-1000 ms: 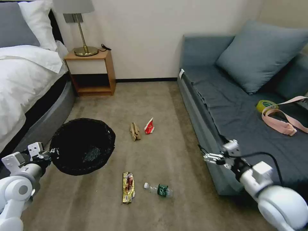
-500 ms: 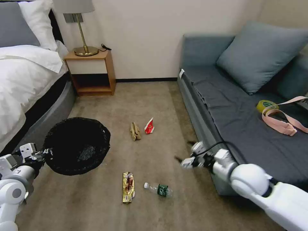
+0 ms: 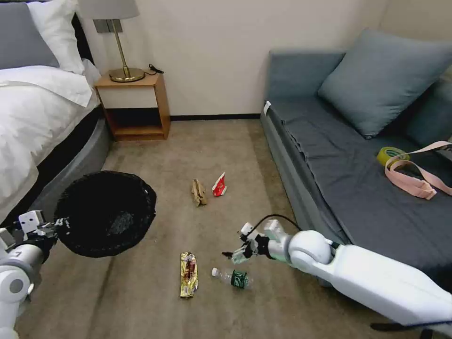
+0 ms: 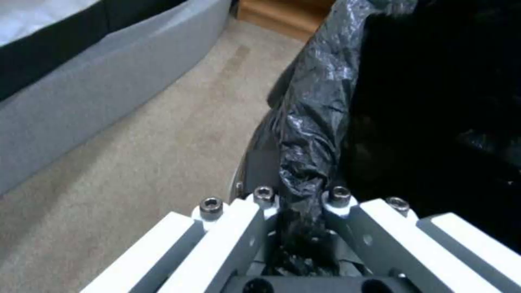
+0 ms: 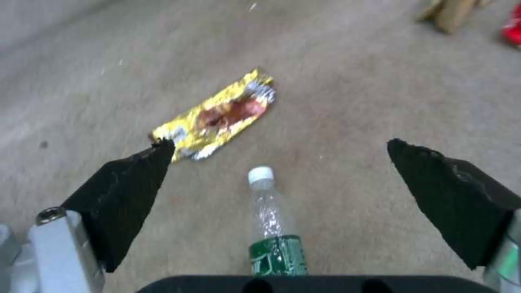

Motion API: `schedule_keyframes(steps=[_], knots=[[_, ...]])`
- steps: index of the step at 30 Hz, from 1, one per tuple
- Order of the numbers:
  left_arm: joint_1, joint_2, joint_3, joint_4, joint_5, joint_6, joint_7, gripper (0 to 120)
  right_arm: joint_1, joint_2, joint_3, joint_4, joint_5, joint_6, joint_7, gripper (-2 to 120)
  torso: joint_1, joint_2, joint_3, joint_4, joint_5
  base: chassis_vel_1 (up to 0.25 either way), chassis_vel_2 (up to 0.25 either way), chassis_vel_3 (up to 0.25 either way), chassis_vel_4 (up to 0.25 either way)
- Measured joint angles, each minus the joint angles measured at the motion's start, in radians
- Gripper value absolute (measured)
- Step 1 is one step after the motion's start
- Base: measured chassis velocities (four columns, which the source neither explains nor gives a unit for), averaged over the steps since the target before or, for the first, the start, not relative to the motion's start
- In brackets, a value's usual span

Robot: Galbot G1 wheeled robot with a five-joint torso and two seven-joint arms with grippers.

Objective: Pick up the trash bin, then pick up the garbage on the floor and place it into the trash bin.

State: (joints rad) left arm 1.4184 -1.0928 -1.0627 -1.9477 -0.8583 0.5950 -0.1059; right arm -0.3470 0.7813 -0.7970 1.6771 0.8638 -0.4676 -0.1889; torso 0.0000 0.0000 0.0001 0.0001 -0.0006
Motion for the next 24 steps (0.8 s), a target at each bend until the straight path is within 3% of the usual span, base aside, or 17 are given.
schedule_keyframes(steps=[14, 24], knots=[[0.020, -0.012, -0.047, 0.013, -0.008, -0.013, 0.025, 1, 0.076, 0.122, -0.200, -0.218, -0.014, -0.037, -0.028, 100, 0.000, 0.000, 0.000, -0.0001, 0.0006, 0.000, 0.000, 0.000, 0.000], [0.021, -0.001, -0.076, 0.045, -0.021, -0.022, 0.036, 1, 0.049, 0.120, -0.230, -0.267, -0.058, -0.026, -0.036, 100, 0.000, 0.000, 0.000, -0.0001, 0.0005, 0.000, 0.000, 0.000, 0.000]])
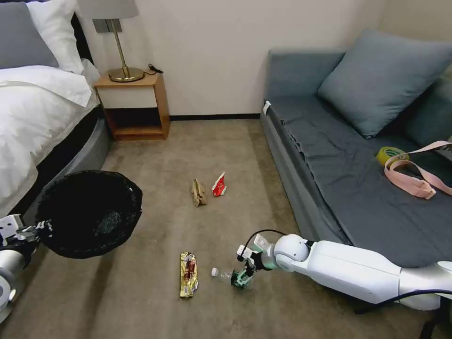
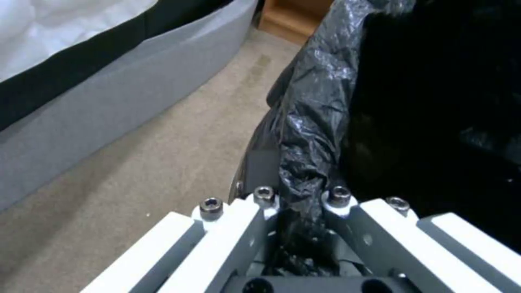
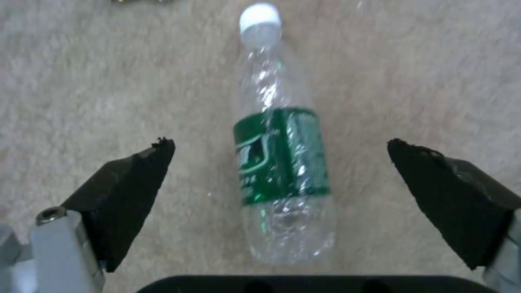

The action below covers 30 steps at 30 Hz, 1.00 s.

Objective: Pick up the trash bin, then pick up the garbage on the floor and place it into the trash bin.

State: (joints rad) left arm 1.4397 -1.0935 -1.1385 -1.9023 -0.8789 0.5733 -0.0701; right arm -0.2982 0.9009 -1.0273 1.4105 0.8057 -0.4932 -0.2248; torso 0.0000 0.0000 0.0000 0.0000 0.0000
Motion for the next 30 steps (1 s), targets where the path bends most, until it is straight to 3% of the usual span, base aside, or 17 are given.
schedule_keyframes(steps=[20, 22, 30], knots=[[-0.003, 0.002, 0.006, 0.029, 0.002, -0.015, 0.013, 1, -0.057, 0.062, 0.010, -0.102, -0.062, 0.014, 0.001, 99, 0.000, 0.000, 0.000, 0.0000, 0.0000, 0.000, 0.000, 0.000, 0.000], [-0.003, 0.002, 0.005, 0.032, 0.002, -0.016, 0.014, 1, -0.060, 0.064, 0.010, -0.110, -0.067, 0.017, 0.000, 96, 0.000, 0.000, 0.000, 0.0000, 0.0000, 0.000, 0.000, 0.000, 0.000], [-0.012, 0.004, 0.011, 0.040, 0.003, -0.017, 0.015, 1, -0.083, 0.082, 0.017, -0.149, -0.092, 0.038, -0.011, 64, 0.000, 0.000, 0.000, 0.0000, 0.0000, 0.000, 0.000, 0.000, 0.000]])
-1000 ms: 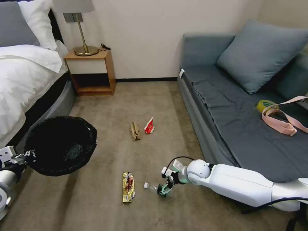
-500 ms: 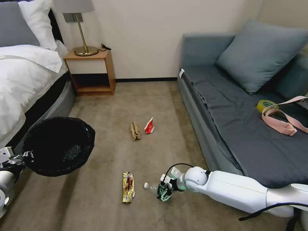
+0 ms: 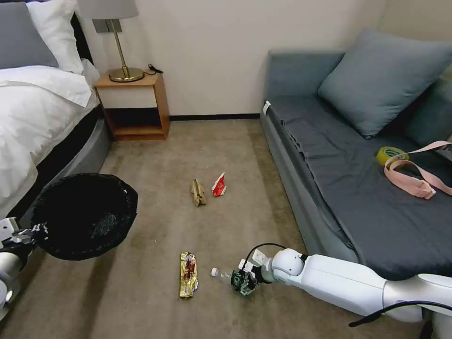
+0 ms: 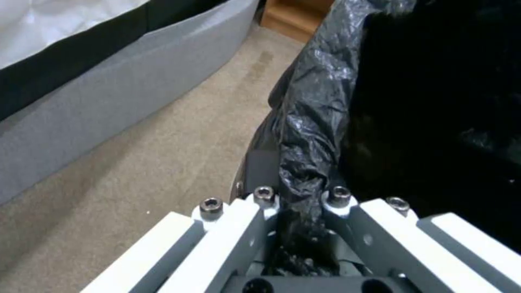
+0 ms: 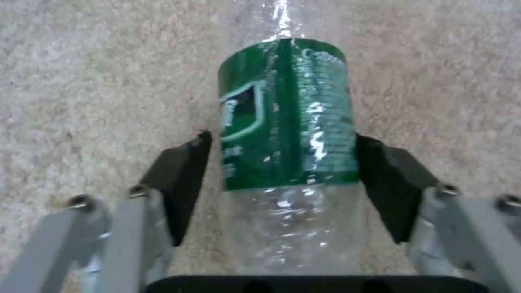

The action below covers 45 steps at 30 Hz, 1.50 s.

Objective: Pick up the trash bin, then pick up the garbage on the floor and place it into the trash bin.

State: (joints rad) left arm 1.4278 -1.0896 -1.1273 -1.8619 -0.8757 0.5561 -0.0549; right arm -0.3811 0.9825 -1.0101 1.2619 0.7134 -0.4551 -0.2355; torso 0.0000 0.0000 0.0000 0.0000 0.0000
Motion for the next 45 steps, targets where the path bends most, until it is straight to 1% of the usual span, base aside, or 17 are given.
schedule_keyframes(steps=[1, 4, 5, 9, 13, 16, 22, 27, 30, 31, 32, 34, 36, 38, 41, 42, 45], knots=[[0.000, 0.000, 0.000, 0.000, 0.000, 0.000, 0.000, 1, 0.000, 0.000, 0.000, 0.000, 0.000, 0.000, 0.000, 64, 0.000, 0.000, 0.000, 0.0000, 0.0000, 0.000, 0.000, 0.000, 0.000], [-0.002, 0.000, 0.004, 0.005, 0.001, -0.001, 0.002, 1, -0.008, 0.007, 0.006, -0.009, -0.003, 0.004, 0.000, 48, 0.000, 0.000, 0.000, 0.0000, 0.0000, 0.000, 0.000, 0.000, 0.000], [-0.002, 0.000, 0.004, 0.005, 0.001, -0.001, 0.002, 1, -0.008, 0.007, 0.006, -0.009, -0.003, 0.004, 0.000, 48, 0.000, 0.000, 0.000, 0.0000, 0.0000, 0.000, 0.000, 0.000, 0.000], [-0.002, -0.001, 0.009, 0.007, 0.001, -0.003, 0.002, 1, -0.015, 0.006, 0.022, -0.015, -0.011, 0.009, 0.000, 30, 0.000, 0.000, 0.000, 0.0001, 0.0000, 0.000, 0.000, 0.000, 0.000], [-0.004, -0.001, 0.013, 0.009, 0.001, -0.004, 0.003, 1, -0.021, 0.000, 0.032, -0.015, -0.017, 0.011, 0.001, 25, 0.000, 0.000, 0.000, 0.0000, 0.0000, 0.000, 0.000, 0.000, 0.000], [-0.005, -0.001, 0.018, 0.009, 0.000, -0.004, 0.004, 1, -0.034, -0.009, 0.064, -0.004, -0.025, 0.011, 0.004, 16, 0.000, 0.000, 0.000, 0.0000, 0.0001, 0.000, 0.000, 0.000, 0.000], [-0.004, 0.003, 0.032, 0.014, -0.002, -0.008, 0.007, 1, -0.042, -0.023, 0.156, 0.028, -0.027, 0.011, 0.023, 16, 0.000, 0.000, 0.000, 0.0000, 0.0001, 0.000, 0.000, 0.000, 0.000], [-0.004, 0.004, 0.048, 0.019, -0.003, -0.011, 0.009, 1, -0.015, -0.047, 0.257, 0.113, -0.020, 0.019, 0.061, 16, 0.000, 0.000, 0.000, 0.0000, 0.0001, 0.000, 0.000, 0.000, 0.000], [-0.002, 0.003, 0.059, 0.019, -0.003, -0.011, 0.009, 1, 0.014, -0.079, 0.328, 0.225, 0.086, 0.054, 0.097, 16, 0.000, 0.000, 0.000, 0.0000, 0.0000, 0.000, 0.000, 0.000, 0.000], [-0.002, 0.003, 0.059, 0.019, -0.003, -0.011, 0.009, 1, 0.014, -0.079, 0.328, 0.225, 0.086, 0.054, 0.097, 16, 0.000, 0.000, 0.000, 0.0000, 0.0000, 0.000, 0.000, 0.000, 0.000], [-0.001, 0.001, 0.064, 0.016, -0.003, -0.011, 0.009, 1, 0.024, -0.089, 0.364, 0.303, 0.146, 0.073, 0.128, 16, 0.000, 0.000, 0.000, -0.0001, 0.0001, 0.000, 0.000, 0.000, 0.000], [-0.001, 0.001, 0.071, 0.014, -0.002, -0.011, 0.009, 1, 0.051, -0.097, 0.395, 0.393, 0.204, 0.098, 0.172, 16, 0.000, 0.000, 0.000, -0.0001, -0.0001, 0.000, 0.000, 0.000, 0.000], [-0.002, 0.001, 0.082, 0.014, -0.002, -0.011, 0.009, 1, 0.092, -0.092, 0.397, 0.458, 0.239, 0.156, 0.213, 16, 0.000, 0.000, 0.000, 0.0000, 0.0000, 0.000, 0.000, 0.000, 0.000], [-0.004, 0.001, 0.090, 0.014, -0.002, -0.011, 0.009, 1, 0.113, -0.085, 0.391, 0.482, 0.253, 0.183, 0.230, 16, 0.000, 0.000, 0.000, 0.0001, -0.0001, 0.000, 0.000, 0.000, 0.000], [-0.005, -0.007, 0.119, 0.002, 0.002, -0.008, 0.007, 1, 0.184, -0.045, 0.347, 0.554, 0.296, 0.259, 0.278, 16, 0.000, 0.000, 0.000, 0.0000, -0.0001, 0.000, 0.000, 0.000, 0.000], [-0.005, -0.007, 0.119, 0.002, 0.002, -0.008, 0.007, 1, 0.184, -0.045, 0.347, 0.554, 0.296, 0.259, 0.278, 16, 0.000, 0.000, 0.000, 0.0000, -0.0001, 0.000, 0.000, 0.000, 0.000], [-0.005, -0.017, 0.139, -0.016, 0.011, -0.001, 0.003, 1, 0.255, 0.023, 0.281, 0.589, 0.316, 0.290, 0.302, 16, 0.000, 0.000, 0.000, 0.0001, -0.0001, 0.000, 0.000, 0.000, 0.000]])
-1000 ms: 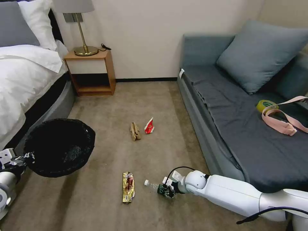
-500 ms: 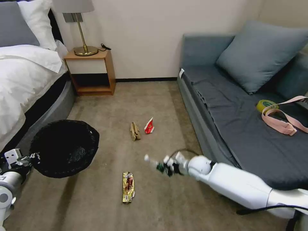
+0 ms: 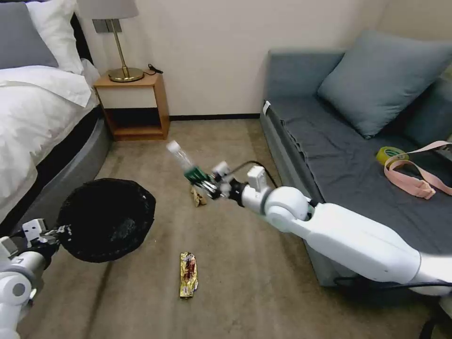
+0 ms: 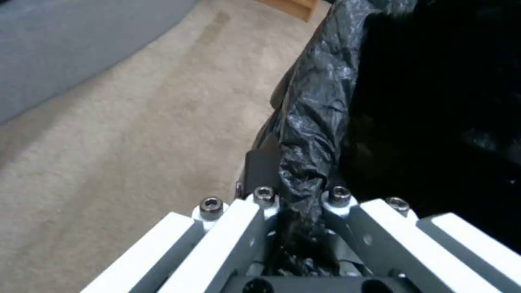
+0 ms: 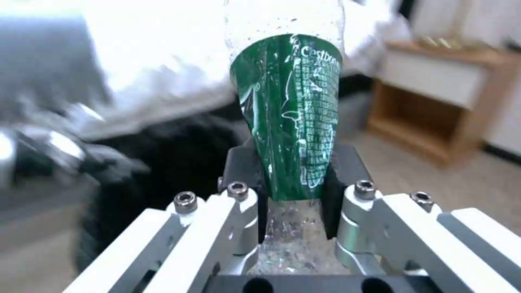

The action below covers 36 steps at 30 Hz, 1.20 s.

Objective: Pick up the trash bin, then pick up the garbage on the floor and place it into the trash bin.

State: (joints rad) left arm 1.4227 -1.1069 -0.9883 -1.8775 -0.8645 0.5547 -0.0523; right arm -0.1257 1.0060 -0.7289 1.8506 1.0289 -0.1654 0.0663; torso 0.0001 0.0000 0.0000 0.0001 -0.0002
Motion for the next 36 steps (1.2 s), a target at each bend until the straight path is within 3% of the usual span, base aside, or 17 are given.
schedule_keyframes(steps=[3, 5, 6, 8, 13, 20, 28, 31, 36], knots=[[0.001, -0.005, 0.007, -0.012, 0.004, 0.004, -0.003, 1, 0.039, 0.060, -0.041, 0.003, 0.003, 0.007, 0.008, 16, 0.000, 0.000, 0.000, -0.0003, -0.0002, 0.000, 0.000, 0.000, 0.000], [0.002, -0.011, 0.014, -0.024, 0.009, 0.009, -0.007, 1, 0.078, 0.162, -0.088, -0.012, 0.003, 0.017, 0.008, 16, 0.000, 0.000, 0.000, 0.0000, -0.0002, 0.000, 0.000, 0.000, 0.000], [0.002, -0.011, 0.014, -0.024, 0.009, 0.009, -0.007, 1, 0.078, 0.162, -0.088, -0.012, 0.003, 0.017, 0.008, 16, 0.000, 0.000, 0.000, 0.0000, -0.0002, 0.000, 0.000, 0.000, 0.000], [0.006, -0.016, 0.017, -0.038, 0.012, 0.015, -0.012, 1, 0.100, 0.241, -0.124, -0.039, -0.001, 0.020, -0.001, 16, 0.000, 0.000, 0.000, 0.0005, -0.0002, 0.000, 0.000, 0.000, 0.000], [0.017, -0.027, 0.018, -0.068, 0.013, 0.023, -0.019, 1, 0.101, 0.305, -0.175, -0.089, -0.028, 0.026, -0.018, 16, 0.000, 0.000, 0.000, -0.0001, -0.0002, 0.000, 0.000, 0.000, 0.000], [0.041, -0.048, 0.009, -0.099, 0.009, 0.028, -0.021, 1, 0.045, 0.315, -0.193, -0.152, -0.073, 0.028, -0.020, 16, 0.000, 0.000, 0.000, -0.0001, 0.0000, 0.000, 0.000, 0.000, 0.000], [0.056, -0.039, -0.005, -0.120, -0.007, 0.030, -0.022, 1, -0.016, 0.305, -0.186, -0.249, -0.137, 0.033, -0.009, 16, 0.000, 0.000, 0.000, -0.0002, 0.0002, 0.000, 0.000, 0.000, 0.000], [0.056, -0.036, -0.007, -0.125, -0.013, 0.031, -0.023, 1, -0.029, 0.301, -0.187, -0.261, -0.151, 0.034, -0.004, 22, 0.000, 0.000, 0.000, -0.0003, 0.0003, 0.000, 0.000, 0.000, 0.000], [0.055, -0.038, -0.007, -0.128, -0.015, 0.032, -0.026, 1, -0.035, 0.292, -0.196, -0.258, -0.164, 0.031, 0.004, 41, 0.000, 0.000, 0.000, -0.0002, 0.0002, 0.000, 0.000, 0.000, 0.000]])
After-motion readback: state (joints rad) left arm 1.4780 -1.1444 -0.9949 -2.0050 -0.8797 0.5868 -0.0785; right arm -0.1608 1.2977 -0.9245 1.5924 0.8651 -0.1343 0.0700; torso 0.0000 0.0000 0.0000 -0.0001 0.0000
